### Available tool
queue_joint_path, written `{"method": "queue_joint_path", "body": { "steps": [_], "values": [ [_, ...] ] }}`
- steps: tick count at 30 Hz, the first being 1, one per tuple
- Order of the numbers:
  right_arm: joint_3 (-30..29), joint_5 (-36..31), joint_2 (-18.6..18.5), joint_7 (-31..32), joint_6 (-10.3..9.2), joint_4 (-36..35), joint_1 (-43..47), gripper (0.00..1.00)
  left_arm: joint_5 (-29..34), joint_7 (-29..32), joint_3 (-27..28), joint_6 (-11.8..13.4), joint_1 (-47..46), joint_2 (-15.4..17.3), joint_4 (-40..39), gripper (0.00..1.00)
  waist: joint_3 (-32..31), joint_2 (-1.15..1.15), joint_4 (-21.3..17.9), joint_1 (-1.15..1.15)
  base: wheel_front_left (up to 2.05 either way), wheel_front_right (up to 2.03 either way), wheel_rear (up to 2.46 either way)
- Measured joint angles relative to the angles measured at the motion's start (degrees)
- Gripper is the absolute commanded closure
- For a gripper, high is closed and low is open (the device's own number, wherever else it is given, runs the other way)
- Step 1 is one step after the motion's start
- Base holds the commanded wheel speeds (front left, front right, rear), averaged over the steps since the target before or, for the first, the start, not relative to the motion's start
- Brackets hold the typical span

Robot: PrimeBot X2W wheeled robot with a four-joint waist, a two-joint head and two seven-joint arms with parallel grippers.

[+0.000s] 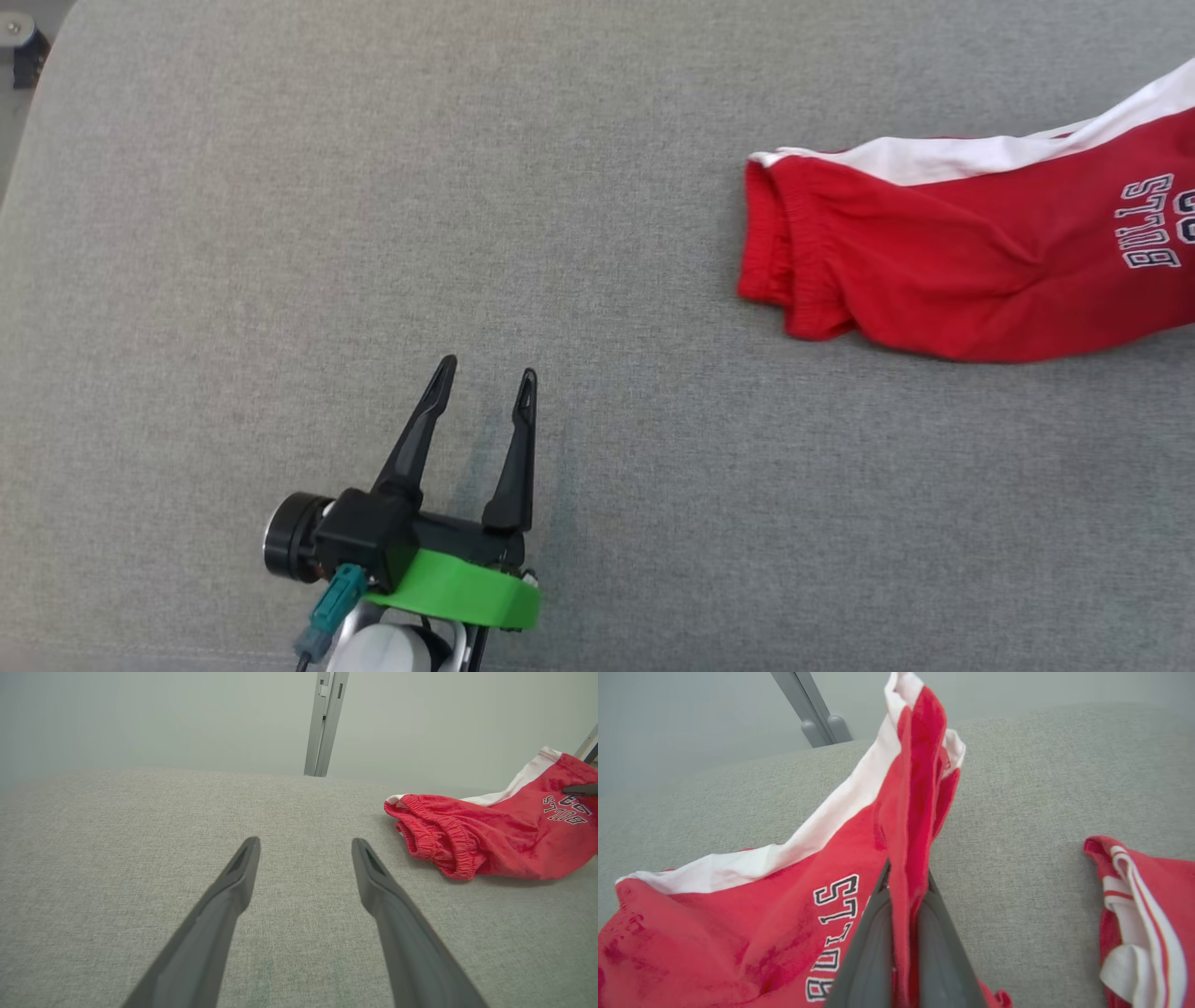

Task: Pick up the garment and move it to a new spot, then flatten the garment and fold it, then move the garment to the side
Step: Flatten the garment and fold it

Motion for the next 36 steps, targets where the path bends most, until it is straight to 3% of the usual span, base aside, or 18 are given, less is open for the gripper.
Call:
{"method": "queue_joint_path", "body": {
  "steps": [5, 10, 16, 26, 27, 28, 29, 30, 36],
  "values": [
    [2.0, 0.3, 0.1, 1.1, -0.03, -5.6, 0.5, 1.0, -1.2, 0.0, 0.7, 0.4, 2.0, -0.1, -0.2, 0.0, -2.3, 0.0, -1.0, 0.0, 0.0, 0.0, 0.0],
    [8.1, -0.4, 5.0, 4.9, -0.03, -9.8, 0.0, 1.0, -3.1, 0.0, -1.2, 1.0, 2.3, -0.1, -0.1, 0.0, -2.8, 0.0, -1.1, 0.0, 0.0, 0.0, 0.0],
    [13.1, -6.2, 15.0, 7.0, -0.03, -5.9, -3.4, 1.0, -3.6, 0.0, -4.1, 1.5, 0.6, -0.1, 0.5, 0.0, -2.1, 0.0, 0.7, 0.0, 0.0, 0.0, 0.0],
    [12.3, -13.0, 22.6, 3.3, -0.03, 1.7, -4.9, 1.0, -3.5, 0.0, -3.7, 2.4, 0.1, -0.1, 0.7, 0.0, -2.1, 0.0, 4.2, 0.0, 0.0, 0.0, 0.0],
    [12.3, -13.3, 22.8, 3.1, -0.03, 2.0, -4.9, 0.94, -3.5, 0.0, -3.6, 2.4, 0.2, -0.1, 0.8, 0.0, -2.2, 0.0, 4.2, 0.0, 0.0, 0.0, 0.0],
    [12.2, -13.8, 23.1, 2.9, -0.03, 2.4, -4.9, 0.59, -3.5, 0.0, -3.5, 2.5, 0.4, -0.1, 0.9, 0.0, -2.5, 0.0, 4.1, 0.0, 0.0, 0.0, 0.0],
    [11.9, -14.2, 23.6, 2.7, -0.03, 2.8, -4.8, 0.39, -3.5, 0.0, -3.5, 2.5, 0.6, -0.1, 0.9, 0.0, -2.7, 0.0, 4.0, 0.0, 0.0, 0.0, 0.0],
    [11.8, -14.6, 24.0, 2.4, -0.03, 2.9, -4.8, 0.0, -3.5, 0.0, -3.5, 2.5, 0.6, -0.1, 0.9, 0.0, -2.9, 0.0, 3.9, 0.0, 0.0, 0.0, 0.0],
    [12.8, -13.0, 26.5, 0.3, -0.03, -0.3, -2.4, 0.0, -3.5, 0.0, -3.5, 2.5, 1.1, -0.1, 1.5, 0.0, -4.2, 0.0, 2.6, 0.0, 0.0, 0.0, 0.0]
  ]
}}
